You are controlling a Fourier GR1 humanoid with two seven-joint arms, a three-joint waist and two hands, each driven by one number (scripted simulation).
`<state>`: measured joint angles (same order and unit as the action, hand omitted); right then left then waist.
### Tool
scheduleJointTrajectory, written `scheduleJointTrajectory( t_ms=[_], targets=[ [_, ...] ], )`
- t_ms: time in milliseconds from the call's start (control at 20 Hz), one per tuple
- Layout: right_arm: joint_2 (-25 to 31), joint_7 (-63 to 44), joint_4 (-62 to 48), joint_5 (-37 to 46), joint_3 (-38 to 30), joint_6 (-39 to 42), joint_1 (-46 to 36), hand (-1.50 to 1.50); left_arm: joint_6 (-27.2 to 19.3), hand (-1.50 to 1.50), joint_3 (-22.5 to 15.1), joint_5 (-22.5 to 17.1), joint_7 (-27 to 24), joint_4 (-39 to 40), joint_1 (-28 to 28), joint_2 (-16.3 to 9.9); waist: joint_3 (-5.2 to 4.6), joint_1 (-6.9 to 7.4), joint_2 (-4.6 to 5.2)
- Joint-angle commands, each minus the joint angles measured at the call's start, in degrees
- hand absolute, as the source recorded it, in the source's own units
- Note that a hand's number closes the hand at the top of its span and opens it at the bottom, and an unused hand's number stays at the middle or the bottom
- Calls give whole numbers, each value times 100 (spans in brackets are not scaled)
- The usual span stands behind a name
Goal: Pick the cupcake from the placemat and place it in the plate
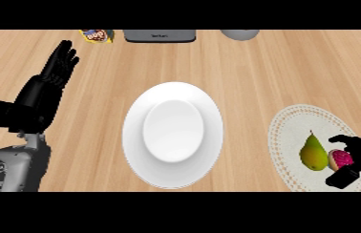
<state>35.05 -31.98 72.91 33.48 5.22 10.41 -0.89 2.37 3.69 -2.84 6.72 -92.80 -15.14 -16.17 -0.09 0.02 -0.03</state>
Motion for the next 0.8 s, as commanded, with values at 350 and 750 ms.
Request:
scheduleJointTrajectory(
  t_ms=[350,750],
  targets=[
    [-838,-706,1599,1498,566,-2036,1926,150,133,0,315,-110,156,-244,310,-219,-12,-335,-102],
    [-1096,-1616,4056,3439,1299,-3266,4199,150,36,0,334,-178,295,-424,307,-101,-18,-325,-64]
  ],
)
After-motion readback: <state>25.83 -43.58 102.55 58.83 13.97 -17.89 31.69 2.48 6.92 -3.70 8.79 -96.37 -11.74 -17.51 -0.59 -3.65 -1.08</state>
